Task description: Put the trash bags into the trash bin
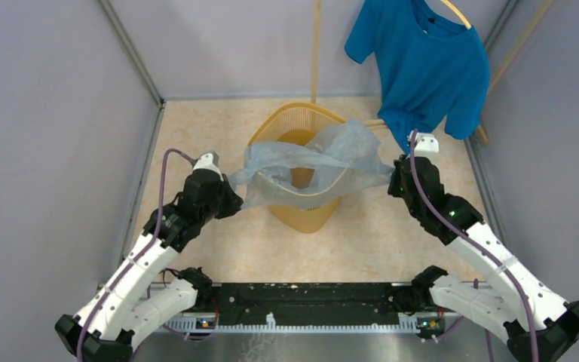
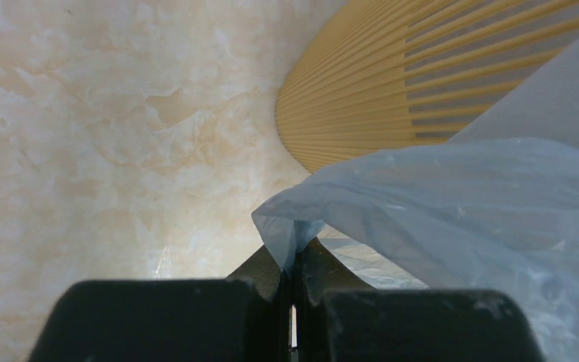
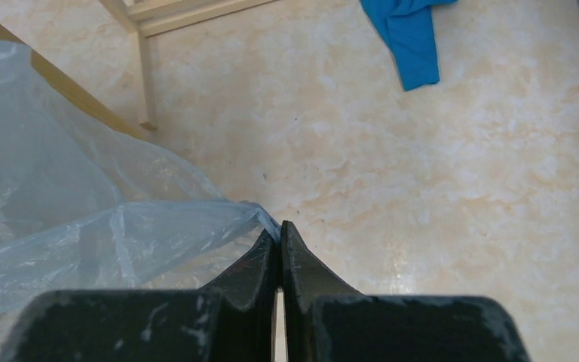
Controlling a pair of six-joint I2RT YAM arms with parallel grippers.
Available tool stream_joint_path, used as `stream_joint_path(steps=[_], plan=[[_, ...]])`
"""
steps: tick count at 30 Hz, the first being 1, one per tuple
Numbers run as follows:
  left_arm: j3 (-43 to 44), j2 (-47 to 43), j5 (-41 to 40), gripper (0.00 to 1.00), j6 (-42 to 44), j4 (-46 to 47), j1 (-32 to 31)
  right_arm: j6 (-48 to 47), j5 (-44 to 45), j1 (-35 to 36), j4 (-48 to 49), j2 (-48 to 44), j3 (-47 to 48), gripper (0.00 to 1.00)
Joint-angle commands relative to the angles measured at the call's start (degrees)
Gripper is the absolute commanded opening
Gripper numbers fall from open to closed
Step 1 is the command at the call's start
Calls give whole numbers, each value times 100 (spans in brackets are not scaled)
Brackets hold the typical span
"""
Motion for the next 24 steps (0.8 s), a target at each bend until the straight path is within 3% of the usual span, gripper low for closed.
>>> stream_joint_path(steps=[1, 4, 7, 15, 17, 24], plan=[[443, 330, -20, 1, 315, 442, 21, -575, -1165, -222, 737, 83, 147, 5], [690, 401, -206, 9, 461, 137, 24, -927, -1779, -227, 743, 9, 282, 17], [872, 191, -425, 24, 528, -307, 20, -1188, -2071, -222, 527, -256, 411, 30], [1501, -823, -156, 82, 661, -1151, 16, -1817, -3280, -225, 161, -837, 689, 73], [1562, -1059, 159, 95, 933, -933, 11, -1971, -3714, -223, 329, -772, 705, 78], [1790, -555, 809, 98, 1844, 26, 14, -2383, -3805, -223, 859, -374, 924, 82]])
